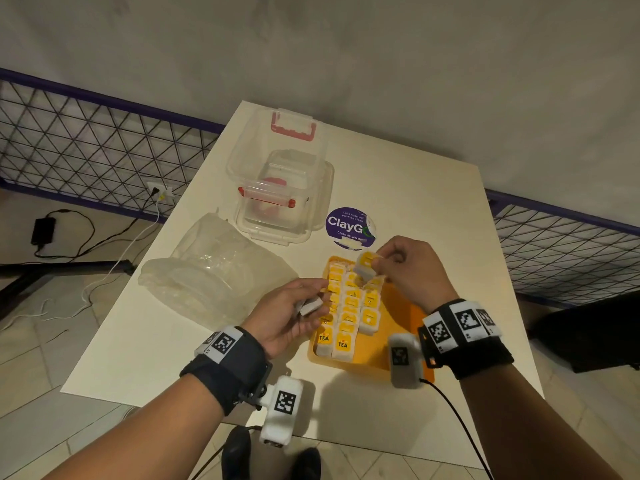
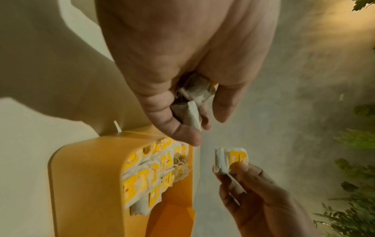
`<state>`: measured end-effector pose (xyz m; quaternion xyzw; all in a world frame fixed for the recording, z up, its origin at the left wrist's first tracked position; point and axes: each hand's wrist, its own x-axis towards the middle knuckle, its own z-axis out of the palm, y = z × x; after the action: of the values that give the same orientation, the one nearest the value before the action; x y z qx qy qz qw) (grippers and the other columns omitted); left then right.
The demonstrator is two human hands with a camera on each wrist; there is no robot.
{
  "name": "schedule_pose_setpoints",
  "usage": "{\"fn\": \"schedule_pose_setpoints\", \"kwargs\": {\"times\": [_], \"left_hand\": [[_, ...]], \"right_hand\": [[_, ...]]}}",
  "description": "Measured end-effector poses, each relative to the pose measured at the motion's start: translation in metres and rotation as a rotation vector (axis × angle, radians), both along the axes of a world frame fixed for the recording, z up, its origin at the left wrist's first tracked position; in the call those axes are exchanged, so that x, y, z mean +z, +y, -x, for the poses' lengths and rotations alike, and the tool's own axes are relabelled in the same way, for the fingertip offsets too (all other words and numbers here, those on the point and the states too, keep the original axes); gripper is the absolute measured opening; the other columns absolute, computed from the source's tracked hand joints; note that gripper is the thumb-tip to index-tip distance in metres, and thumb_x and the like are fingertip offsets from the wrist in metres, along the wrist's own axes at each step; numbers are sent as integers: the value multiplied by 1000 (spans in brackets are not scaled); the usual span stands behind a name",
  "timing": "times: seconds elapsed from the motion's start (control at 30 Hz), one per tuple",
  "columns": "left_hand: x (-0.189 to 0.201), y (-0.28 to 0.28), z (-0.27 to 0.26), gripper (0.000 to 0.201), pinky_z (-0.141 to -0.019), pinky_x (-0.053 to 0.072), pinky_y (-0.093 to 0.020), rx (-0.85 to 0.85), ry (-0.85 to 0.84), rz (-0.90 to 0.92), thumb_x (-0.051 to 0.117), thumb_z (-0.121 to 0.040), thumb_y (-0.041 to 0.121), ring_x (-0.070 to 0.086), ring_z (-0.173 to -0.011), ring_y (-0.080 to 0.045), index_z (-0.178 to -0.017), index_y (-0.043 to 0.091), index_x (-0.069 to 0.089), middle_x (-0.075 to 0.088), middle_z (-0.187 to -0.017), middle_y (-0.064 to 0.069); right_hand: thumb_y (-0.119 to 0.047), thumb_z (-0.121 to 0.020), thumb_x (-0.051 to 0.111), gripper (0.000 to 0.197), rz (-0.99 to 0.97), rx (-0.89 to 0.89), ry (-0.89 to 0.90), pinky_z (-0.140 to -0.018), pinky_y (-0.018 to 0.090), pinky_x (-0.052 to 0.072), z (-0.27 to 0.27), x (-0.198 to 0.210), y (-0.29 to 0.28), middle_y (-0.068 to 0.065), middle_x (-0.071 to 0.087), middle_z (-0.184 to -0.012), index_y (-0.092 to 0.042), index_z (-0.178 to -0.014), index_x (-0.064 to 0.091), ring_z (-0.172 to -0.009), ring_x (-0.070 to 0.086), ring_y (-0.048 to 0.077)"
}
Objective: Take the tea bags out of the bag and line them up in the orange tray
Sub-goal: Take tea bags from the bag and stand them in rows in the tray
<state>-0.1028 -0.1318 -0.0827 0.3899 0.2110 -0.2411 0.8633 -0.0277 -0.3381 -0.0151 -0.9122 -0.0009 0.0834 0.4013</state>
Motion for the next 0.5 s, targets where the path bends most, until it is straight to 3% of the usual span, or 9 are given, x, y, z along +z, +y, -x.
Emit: {"fn": "schedule_pose_setpoints", "kwargs": {"times": [0.1, 0.17, 0.23, 0.33, 0.43, 0.5], "left_hand": [[-1, 0, 0, 29, -55, 55, -24, 4, -3, 7, 51, -100, 13, 66, -74, -20, -125, 4, 61, 69, -100, -14], [-1, 0, 0, 29, -56, 56, -25, 5, -4, 10, 51, -100, 14, 65, -75, -20, -125, 4, 61, 68, -101, -15], [-2, 0, -1, 28, -56, 56, -25, 7, -3, 6, 52, -99, 14, 66, -75, -20, -124, 4, 62, 67, -103, -16], [-2, -1, -1, 27, -55, 56, -25, 6, -2, -1, 50, -100, 13, 65, -76, -20, -123, 4, 62, 66, -106, -17], [-1, -1, 0, 28, -55, 56, -25, 7, -3, -10, 48, -99, 10, 65, -75, -21, -122, 4, 62, 66, -105, -18], [-1, 0, 0, 28, -54, 56, -25, 9, -3, -8, 48, -99, 10, 65, -75, -21, -122, 3, 62, 66, -104, -17]], "right_hand": [[-5, -89, 66, 4, -10, 31, 238, -63, 41, 54, 7, -9, -14, 22, 71, -67, -5, -86, 64, -59, 66, 31], [-4, -91, 63, 3, -7, 29, 415, -64, 42, 53, 14, -19, -21, 29, 71, -71, -2, -93, 61, -64, 67, 37], [-3, -91, 63, 8, 24, 14, 545, -58, 36, 52, 21, -29, -26, 28, 72, -73, -4, -98, 61, -70, 72, 39], [-1, -89, 66, 8, 63, 3, 620, -46, 25, 47, 27, -41, -29, 18, 69, -62, -5, -94, 62, -57, 71, 27], [-5, -85, 69, 12, 170, 43, 551, -42, 22, 46, 29, -50, -29, 4, 64, -62, -13, -80, 63, -44, 60, 7], [-4, -85, 69, 16, 186, 31, 528, -45, 20, 47, 28, -53, -26, 0, 62, -63, -15, -76, 61, -44, 58, 6]]}}
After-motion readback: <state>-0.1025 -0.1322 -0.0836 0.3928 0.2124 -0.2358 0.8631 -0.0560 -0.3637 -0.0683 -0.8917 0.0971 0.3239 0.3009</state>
